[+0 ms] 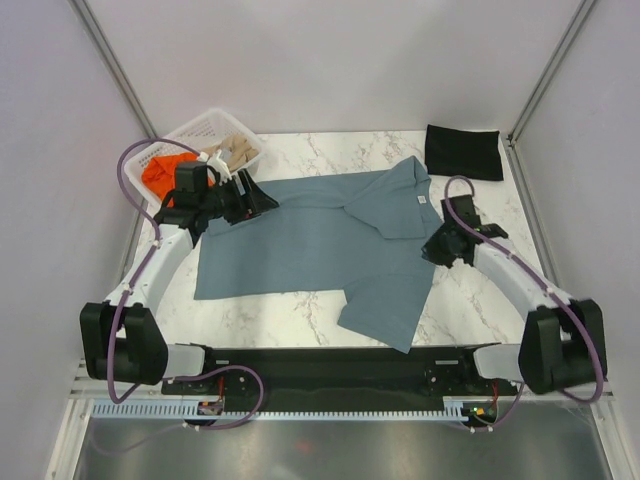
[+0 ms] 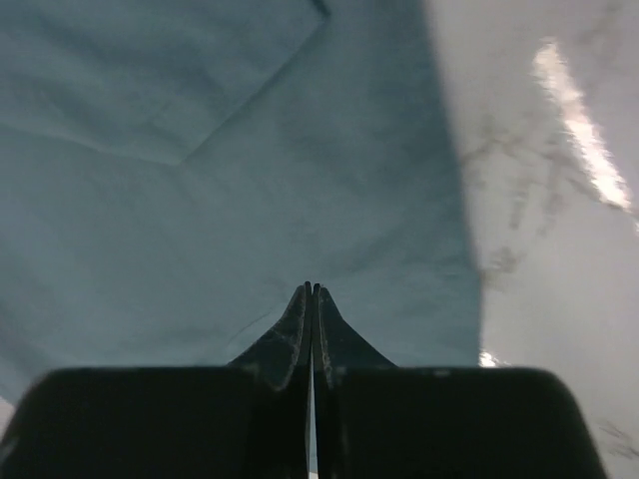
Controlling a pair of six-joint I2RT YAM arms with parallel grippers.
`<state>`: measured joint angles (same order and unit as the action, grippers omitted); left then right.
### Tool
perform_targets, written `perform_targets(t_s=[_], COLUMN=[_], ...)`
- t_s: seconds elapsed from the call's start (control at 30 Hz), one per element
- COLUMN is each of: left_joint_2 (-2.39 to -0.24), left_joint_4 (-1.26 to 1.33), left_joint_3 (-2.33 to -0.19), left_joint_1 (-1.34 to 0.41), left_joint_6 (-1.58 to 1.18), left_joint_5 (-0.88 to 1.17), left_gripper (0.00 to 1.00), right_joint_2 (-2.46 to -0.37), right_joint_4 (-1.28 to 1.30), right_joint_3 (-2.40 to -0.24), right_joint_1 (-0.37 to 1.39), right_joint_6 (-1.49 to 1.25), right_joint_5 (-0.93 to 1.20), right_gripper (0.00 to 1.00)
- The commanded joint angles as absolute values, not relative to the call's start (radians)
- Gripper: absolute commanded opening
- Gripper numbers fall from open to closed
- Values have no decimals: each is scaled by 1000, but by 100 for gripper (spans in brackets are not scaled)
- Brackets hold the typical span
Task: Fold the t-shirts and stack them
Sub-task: Fold the tshirt
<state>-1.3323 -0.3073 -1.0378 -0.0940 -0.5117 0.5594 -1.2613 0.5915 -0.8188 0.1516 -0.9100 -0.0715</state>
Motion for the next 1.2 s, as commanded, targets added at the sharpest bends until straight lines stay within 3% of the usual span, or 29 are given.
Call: perform_targets(t_s=[0.0, 0.23, 0.37, 0.5, 0.7, 0.93, 1.17], left_joint_2=[-1315, -1315, -1279, -1259, -1230, -1166, -1198], left_joint_4=[-310, -321, -333, -337, -354, -380, -387], left_joint_3=[-1022, -1034, -1034, -1048, -1063, -1054, -1072], left_joint_1=[-94, -94, -92, -89, -91, -91, -91], left_joint_6=[-538, -540, -548, -557, -568, -555, -545], left_joint_5=[572, 525, 327, 259, 249, 229, 283], left_gripper=[74, 75, 77, 77, 77, 77, 74], right_joint_2=[-1417, -1566, -1562, -1572, -1632, -1431, -1256], right_joint_4=[447, 439, 451, 520, 659, 722, 877], right_joint_3=[-920, -927, -836, -810, -749, -611, -632], right_joint_1=[257, 284, 281, 276, 163, -46, -173], right_joint_6=[-894, -943, -995, -1002, -1019, -997, -1101], right_joint_5=[32, -21, -95, -169, -233, -271, -347], right_gripper=[0, 0, 0, 0, 0, 0, 0])
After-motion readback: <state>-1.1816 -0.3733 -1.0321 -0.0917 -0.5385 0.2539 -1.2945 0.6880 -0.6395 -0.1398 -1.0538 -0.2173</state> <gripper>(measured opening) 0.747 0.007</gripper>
